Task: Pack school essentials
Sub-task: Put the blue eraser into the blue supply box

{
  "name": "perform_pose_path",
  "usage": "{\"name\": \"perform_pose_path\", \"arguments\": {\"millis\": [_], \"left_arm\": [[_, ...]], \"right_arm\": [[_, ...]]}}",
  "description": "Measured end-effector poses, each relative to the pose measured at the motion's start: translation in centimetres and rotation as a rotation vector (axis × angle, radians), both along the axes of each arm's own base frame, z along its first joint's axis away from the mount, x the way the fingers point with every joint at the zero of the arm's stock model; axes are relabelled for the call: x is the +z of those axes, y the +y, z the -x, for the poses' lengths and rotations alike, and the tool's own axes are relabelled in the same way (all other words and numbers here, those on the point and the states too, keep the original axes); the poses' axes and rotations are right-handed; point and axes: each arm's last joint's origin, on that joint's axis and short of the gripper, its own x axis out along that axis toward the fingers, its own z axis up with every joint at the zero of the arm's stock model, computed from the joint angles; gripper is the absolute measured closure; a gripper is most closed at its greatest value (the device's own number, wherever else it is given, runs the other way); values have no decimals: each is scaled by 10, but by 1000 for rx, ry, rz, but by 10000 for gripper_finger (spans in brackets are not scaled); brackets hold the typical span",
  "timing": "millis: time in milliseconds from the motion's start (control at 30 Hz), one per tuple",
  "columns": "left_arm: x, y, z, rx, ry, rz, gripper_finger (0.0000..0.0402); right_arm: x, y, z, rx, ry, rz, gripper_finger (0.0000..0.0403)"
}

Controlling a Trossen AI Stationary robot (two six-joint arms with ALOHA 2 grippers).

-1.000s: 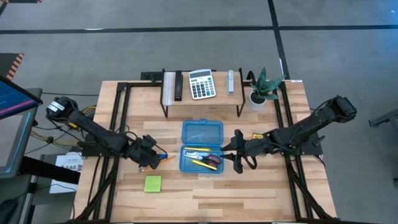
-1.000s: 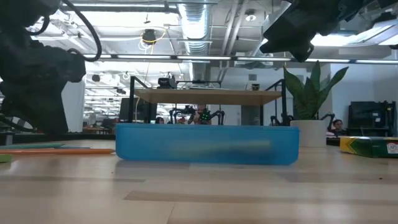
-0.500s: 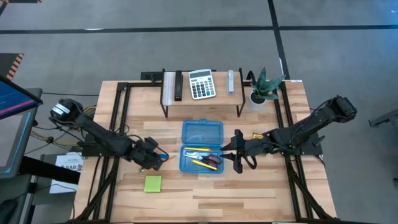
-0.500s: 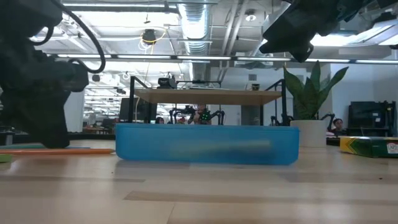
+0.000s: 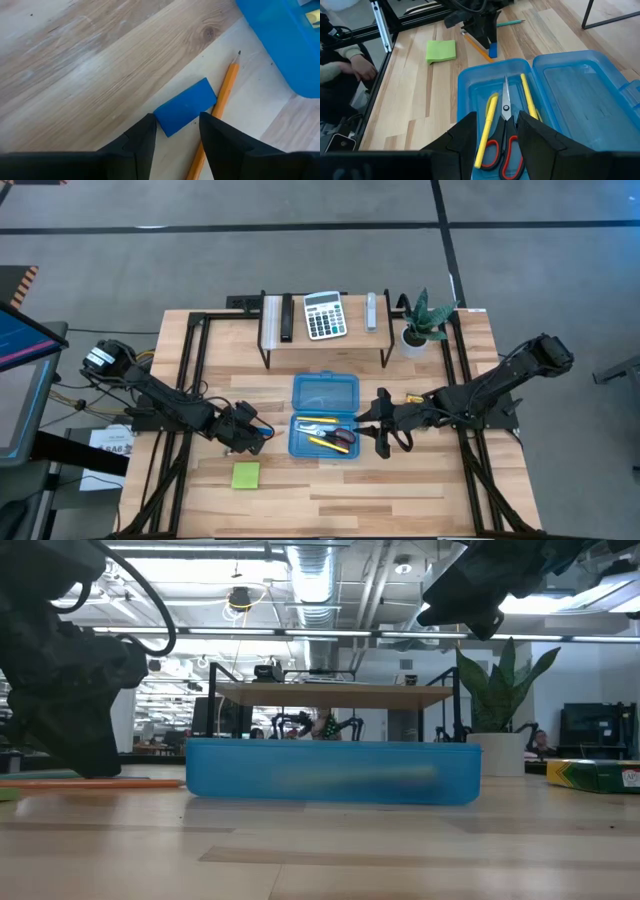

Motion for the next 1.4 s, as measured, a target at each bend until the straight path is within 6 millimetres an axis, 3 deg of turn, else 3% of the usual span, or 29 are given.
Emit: {"name": "perform_pose_path", "arguments": {"millis": [467,967,1233,1400], "left_arm": [[0,1,0,-37,-8,-70,394],[25,6,1,-96,-162,-214,401],[55,11,7,-120,-323,-272,401],[76,7,-1,-189,-510,-298,401]], "right_arm": [[0,0,0,0,0,2,243],[0,0,0,-2,0,-2,243],[0,0,0,-2,0,-1,243],[0,0,0,-1,0,-1,243]]}}
